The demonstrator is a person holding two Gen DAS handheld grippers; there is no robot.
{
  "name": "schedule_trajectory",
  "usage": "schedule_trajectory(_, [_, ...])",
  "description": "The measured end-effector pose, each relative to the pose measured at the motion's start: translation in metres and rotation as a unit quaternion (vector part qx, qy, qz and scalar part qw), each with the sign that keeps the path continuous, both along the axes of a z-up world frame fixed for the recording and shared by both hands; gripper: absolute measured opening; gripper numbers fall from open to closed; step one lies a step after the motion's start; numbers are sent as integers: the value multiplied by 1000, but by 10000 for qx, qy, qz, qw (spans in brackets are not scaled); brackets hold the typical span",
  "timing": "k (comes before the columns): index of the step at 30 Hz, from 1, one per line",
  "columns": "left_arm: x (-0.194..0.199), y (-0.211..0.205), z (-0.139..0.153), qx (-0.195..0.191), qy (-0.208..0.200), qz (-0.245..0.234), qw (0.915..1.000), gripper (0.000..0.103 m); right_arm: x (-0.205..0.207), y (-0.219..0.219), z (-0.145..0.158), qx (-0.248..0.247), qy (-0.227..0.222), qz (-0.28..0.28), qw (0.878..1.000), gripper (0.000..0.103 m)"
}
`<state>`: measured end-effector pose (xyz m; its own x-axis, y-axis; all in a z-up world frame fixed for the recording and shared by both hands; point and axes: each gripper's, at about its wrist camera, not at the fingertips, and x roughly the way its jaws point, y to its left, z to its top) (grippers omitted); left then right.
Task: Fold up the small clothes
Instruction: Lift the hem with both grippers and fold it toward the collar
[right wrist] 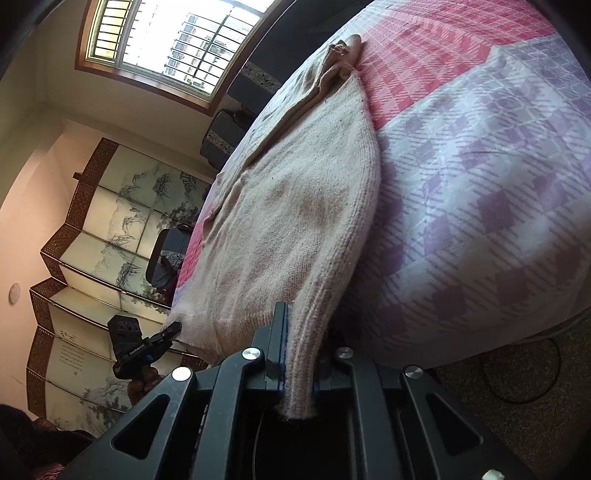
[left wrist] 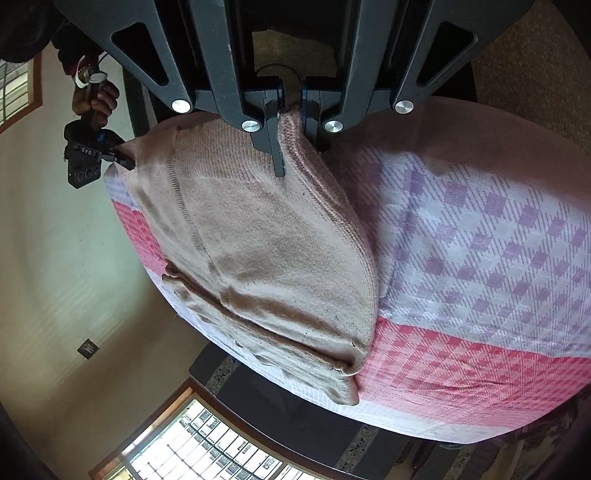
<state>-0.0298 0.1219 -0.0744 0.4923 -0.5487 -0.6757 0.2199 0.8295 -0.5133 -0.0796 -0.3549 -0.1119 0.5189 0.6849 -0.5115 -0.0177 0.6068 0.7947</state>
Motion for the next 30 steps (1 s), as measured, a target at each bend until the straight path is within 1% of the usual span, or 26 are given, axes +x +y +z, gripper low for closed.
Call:
schedule_trajectory(2, [-3,-6,6,322,-220,56,9992,5,-2,2,5,-142,-120,-65,9998,7])
schedule_trajectory(3, [-5,-11,11,555,-352,94,9978,5,-4,2,9,-180,-221,-112,9995,7])
schedule_trajectory(6, [-10,-28,27,1218,-784,129,9894,5,-4,2,26,-158,-420,-162,9989,7])
schedule_trajectory(8, [-11,-41,37,1576,-997,77,9824,5,-2,4,40,-219,-554,-120,9982,7])
schedule_trajectory(9, [-11,-45,41,1684,-1092,58,9796,5,-1,6,47,-215,-622,-77,9978,7])
schedule_trajectory(11, [-10,-52,49,1801,-1217,35,9761,5,3,9,62,-238,-763,-26,9968,7])
schedule_trajectory(15, [-3,-57,62,1913,-1365,41,9720,5,9,14,84,-253,-974,41,9949,7])
schedule_trajectory(23, [13,-58,77,1928,-1424,113,9708,5,30,6,105,-115,-1080,-94,9940,7])
schedule_trajectory(30, [35,-55,89,1914,-1488,211,9699,5,59,-2,121,-201,-1166,-221,9927,7])
